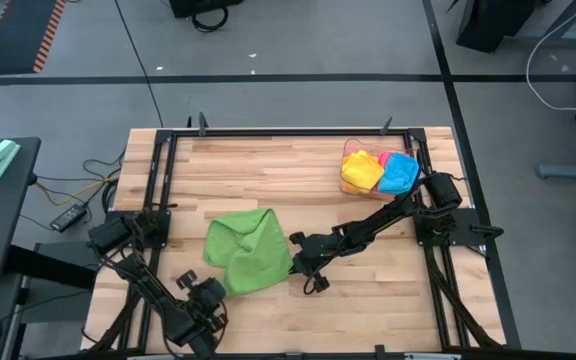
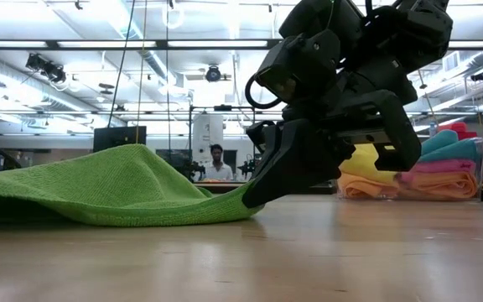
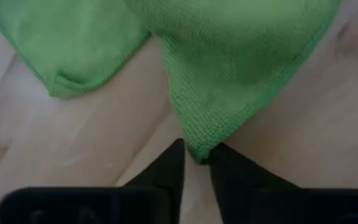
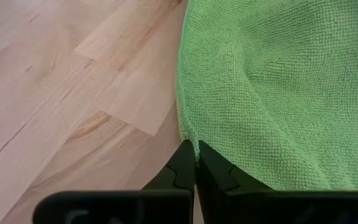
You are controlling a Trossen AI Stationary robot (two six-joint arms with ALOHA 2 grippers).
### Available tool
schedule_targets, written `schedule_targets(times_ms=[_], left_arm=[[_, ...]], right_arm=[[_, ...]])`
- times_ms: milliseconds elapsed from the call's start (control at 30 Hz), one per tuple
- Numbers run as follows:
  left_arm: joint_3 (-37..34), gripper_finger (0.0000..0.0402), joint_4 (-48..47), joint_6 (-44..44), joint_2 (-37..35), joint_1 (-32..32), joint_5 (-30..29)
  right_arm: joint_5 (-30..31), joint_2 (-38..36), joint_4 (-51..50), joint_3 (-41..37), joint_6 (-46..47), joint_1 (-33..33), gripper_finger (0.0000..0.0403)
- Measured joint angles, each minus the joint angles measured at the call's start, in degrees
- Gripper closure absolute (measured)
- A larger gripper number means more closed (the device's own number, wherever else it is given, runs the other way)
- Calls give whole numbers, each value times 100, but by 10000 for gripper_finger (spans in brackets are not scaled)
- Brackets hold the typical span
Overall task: Fold microfiber towels
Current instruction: Fold the green microfiber cloth
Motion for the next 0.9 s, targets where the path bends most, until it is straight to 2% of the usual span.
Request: schedule_targets(times_ms=[100,167,267,400,500,667,900], left_arm=[[0,372,-83,43,-2,9,-72],[0,390,-134,204,-32,10,-50],[18,389,-170,730,-226,28,40],[312,394,-553,1797,-522,103,55],[586,392,-907,2639,-830,166,-183],[774,396,-1060,3831,-1609,330,-512],[1175,396,-1008,4857,-2599,657,-731]], right_arm=[[0,0,-2,0,0,0,393],[0,0,-28,2,-1,0,393],[0,-199,-288,-4,-2,2,393],[0,-974,-792,19,-4,3,393],[-1,-1527,-1272,4,-60,2,393],[-67,-2376,-1322,40,-49,37,393],[-15,-3316,-2658,908,-22,163,393]])
